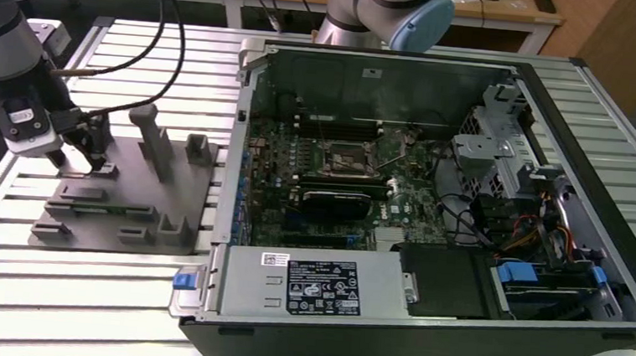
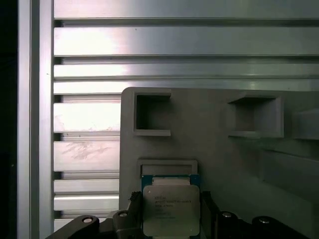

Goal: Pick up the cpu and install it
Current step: 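Pick up the cpu and move it towards the insertion slot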

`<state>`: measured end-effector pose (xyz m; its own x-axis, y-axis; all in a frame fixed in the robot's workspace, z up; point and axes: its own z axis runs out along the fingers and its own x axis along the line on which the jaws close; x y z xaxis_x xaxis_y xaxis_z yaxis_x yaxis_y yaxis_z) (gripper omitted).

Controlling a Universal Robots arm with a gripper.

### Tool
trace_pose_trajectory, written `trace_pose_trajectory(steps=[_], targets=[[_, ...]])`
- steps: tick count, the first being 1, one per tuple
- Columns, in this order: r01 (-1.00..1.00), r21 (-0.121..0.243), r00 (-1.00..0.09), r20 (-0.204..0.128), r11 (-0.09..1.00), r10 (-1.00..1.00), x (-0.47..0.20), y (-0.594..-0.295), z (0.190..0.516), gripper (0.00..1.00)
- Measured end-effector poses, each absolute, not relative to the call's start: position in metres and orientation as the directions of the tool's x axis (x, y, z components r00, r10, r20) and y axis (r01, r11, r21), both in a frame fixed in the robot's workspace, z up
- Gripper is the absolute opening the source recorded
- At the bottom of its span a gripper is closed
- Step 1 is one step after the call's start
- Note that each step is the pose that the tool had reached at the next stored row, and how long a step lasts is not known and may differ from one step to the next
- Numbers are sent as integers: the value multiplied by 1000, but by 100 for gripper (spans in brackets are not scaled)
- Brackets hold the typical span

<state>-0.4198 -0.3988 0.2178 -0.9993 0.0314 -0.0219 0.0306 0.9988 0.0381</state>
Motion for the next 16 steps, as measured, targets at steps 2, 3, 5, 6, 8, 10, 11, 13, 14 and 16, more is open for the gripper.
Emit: trace_pose_trajectory(steps=[2, 3, 5, 6, 8, 10, 11, 13, 14, 16], targets=[[31, 38, -999, -22, 999, 31, -420, -399, 223, 55], [31, 38, -999, -22, 999, 31, -420, -399, 225, 55], [31, 38, -999, -22, 999, 31, -420, -399, 230, 55], [31, 38, -999, -22, 999, 31, -420, -399, 233, 55], [31, 38, -999, -22, 999, 31, -420, -399, 238, 55], [31, 38, -999, -22, 999, 31, -420, -399, 242, 55], [31, 38, -999, -22, 999, 31, -420, -399, 244, 55], [31, 38, -999, -22, 999, 31, -420, -399, 247, 55], [31, 38, -999, -22, 999, 31, -420, -399, 249, 55], [31, 38, -999, -22, 999, 31, -420, -399, 253, 55]])
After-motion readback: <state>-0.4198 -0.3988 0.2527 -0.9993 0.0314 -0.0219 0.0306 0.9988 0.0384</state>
